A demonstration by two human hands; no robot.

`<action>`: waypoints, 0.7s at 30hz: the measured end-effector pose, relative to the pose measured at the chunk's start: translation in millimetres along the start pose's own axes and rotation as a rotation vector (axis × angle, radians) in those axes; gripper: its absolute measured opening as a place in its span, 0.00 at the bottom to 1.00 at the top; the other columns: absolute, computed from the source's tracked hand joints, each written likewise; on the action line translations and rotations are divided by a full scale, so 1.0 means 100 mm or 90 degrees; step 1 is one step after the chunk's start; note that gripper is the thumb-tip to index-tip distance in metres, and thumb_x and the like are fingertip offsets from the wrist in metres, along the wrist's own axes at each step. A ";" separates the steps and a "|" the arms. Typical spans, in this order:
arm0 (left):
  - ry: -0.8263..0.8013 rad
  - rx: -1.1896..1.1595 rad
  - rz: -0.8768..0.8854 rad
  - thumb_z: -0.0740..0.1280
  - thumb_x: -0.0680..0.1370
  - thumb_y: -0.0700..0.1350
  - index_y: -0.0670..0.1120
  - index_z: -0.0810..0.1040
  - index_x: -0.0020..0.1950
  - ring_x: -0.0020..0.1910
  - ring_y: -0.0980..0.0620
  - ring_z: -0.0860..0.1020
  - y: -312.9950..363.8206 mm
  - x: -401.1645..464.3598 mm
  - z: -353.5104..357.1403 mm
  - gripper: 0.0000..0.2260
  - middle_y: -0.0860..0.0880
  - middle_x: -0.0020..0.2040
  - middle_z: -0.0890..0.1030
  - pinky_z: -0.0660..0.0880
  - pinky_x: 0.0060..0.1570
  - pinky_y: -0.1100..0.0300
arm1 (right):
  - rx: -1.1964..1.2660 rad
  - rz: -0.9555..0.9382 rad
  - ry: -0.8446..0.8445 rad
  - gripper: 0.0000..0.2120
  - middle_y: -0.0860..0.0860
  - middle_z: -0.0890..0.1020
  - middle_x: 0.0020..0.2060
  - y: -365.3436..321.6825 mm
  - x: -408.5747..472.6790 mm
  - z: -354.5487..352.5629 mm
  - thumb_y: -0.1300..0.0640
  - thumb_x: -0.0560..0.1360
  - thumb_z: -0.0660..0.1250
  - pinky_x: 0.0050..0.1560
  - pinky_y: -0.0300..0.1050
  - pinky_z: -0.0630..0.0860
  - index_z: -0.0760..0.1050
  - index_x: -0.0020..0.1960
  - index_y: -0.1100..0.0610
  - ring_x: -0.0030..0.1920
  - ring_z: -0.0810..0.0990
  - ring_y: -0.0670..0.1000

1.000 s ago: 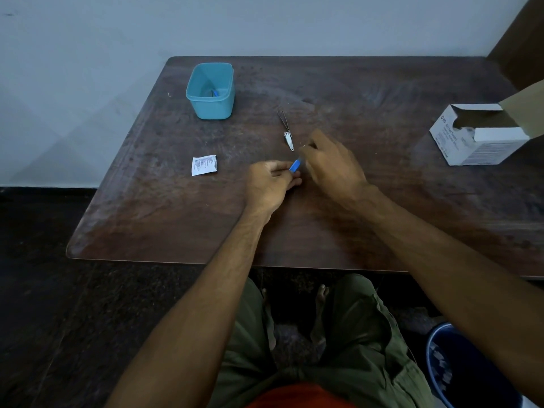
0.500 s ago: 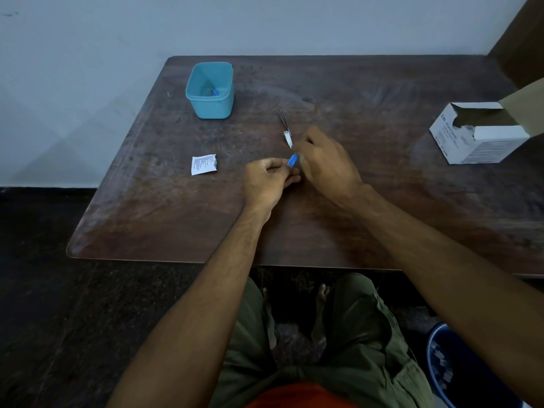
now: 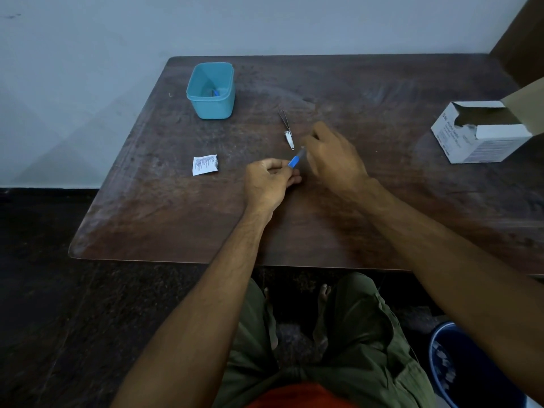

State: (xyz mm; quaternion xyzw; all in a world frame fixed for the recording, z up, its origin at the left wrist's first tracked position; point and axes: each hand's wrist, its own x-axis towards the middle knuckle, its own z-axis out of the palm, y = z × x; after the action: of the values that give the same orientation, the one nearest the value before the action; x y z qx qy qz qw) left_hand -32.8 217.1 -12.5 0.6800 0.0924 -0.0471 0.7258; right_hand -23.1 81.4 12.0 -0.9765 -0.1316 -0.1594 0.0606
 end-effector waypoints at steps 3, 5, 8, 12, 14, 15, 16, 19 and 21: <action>-0.003 0.003 -0.002 0.65 0.76 0.32 0.39 0.79 0.44 0.35 0.50 0.84 0.02 -0.02 0.00 0.05 0.41 0.39 0.83 0.80 0.38 0.65 | 0.074 0.087 0.038 0.13 0.60 0.73 0.55 0.11 0.03 -0.03 0.63 0.78 0.58 0.47 0.56 0.75 0.76 0.60 0.63 0.50 0.77 0.64; 0.000 0.007 -0.008 0.65 0.76 0.32 0.38 0.79 0.44 0.35 0.49 0.84 0.03 -0.02 0.01 0.04 0.41 0.39 0.84 0.80 0.37 0.65 | 0.139 0.118 0.090 0.13 0.59 0.75 0.54 0.13 0.03 -0.05 0.62 0.78 0.59 0.49 0.55 0.75 0.78 0.59 0.61 0.49 0.78 0.62; 0.001 0.007 -0.014 0.65 0.75 0.32 0.37 0.79 0.46 0.34 0.49 0.84 0.05 -0.02 0.01 0.04 0.41 0.38 0.84 0.80 0.36 0.65 | 0.213 0.104 0.120 0.12 0.59 0.76 0.51 0.09 0.02 -0.05 0.64 0.76 0.61 0.49 0.52 0.75 0.80 0.55 0.62 0.48 0.78 0.58; -0.010 -0.005 -0.016 0.65 0.75 0.32 0.39 0.78 0.44 0.34 0.48 0.84 0.05 -0.02 0.00 0.04 0.41 0.38 0.83 0.80 0.36 0.64 | 0.237 0.072 0.108 0.10 0.58 0.77 0.49 0.01 0.00 -0.02 0.65 0.75 0.63 0.47 0.47 0.74 0.80 0.53 0.63 0.46 0.78 0.56; -0.019 -0.008 -0.013 0.67 0.76 0.33 0.39 0.79 0.43 0.35 0.48 0.84 0.04 -0.02 -0.01 0.03 0.42 0.37 0.84 0.80 0.36 0.64 | 0.236 0.071 0.093 0.11 0.58 0.78 0.49 -0.01 -0.01 0.00 0.65 0.75 0.63 0.47 0.48 0.73 0.80 0.54 0.63 0.47 0.78 0.56; -0.026 -0.007 -0.009 0.68 0.76 0.34 0.39 0.79 0.42 0.35 0.48 0.84 0.04 -0.01 -0.02 0.03 0.42 0.36 0.84 0.80 0.37 0.64 | 0.235 0.073 0.086 0.11 0.58 0.78 0.49 -0.01 -0.01 0.01 0.65 0.75 0.63 0.47 0.49 0.73 0.80 0.54 0.62 0.48 0.78 0.57; -0.033 -0.004 -0.006 0.69 0.75 0.35 0.39 0.79 0.42 0.35 0.48 0.84 0.03 -0.01 -0.02 0.03 0.43 0.36 0.84 0.80 0.37 0.64 | 0.233 0.074 0.079 0.11 0.58 0.78 0.49 -0.02 -0.01 0.01 0.65 0.75 0.63 0.48 0.49 0.73 0.80 0.54 0.62 0.48 0.78 0.57; -0.041 0.000 -0.004 0.69 0.76 0.36 0.39 0.79 0.43 0.35 0.48 0.84 0.02 0.00 -0.03 0.03 0.44 0.36 0.84 0.80 0.38 0.63 | 0.219 0.062 0.073 0.11 0.58 0.78 0.50 -0.02 -0.02 0.02 0.64 0.76 0.63 0.47 0.50 0.74 0.81 0.55 0.61 0.49 0.78 0.58; -0.038 0.007 -0.006 0.68 0.76 0.35 0.39 0.78 0.43 0.35 0.48 0.84 0.01 0.00 -0.03 0.03 0.43 0.36 0.84 0.80 0.37 0.64 | 0.192 0.075 0.083 0.10 0.59 0.77 0.50 0.01 0.01 0.00 0.63 0.76 0.62 0.46 0.51 0.74 0.80 0.54 0.62 0.48 0.78 0.59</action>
State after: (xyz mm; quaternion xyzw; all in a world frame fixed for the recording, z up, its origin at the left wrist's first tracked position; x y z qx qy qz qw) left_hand -32.7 219.8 -11.3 0.6821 0.0733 -0.0712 0.7241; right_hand -21.6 80.7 12.6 -0.9499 -0.0924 -0.1971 0.2242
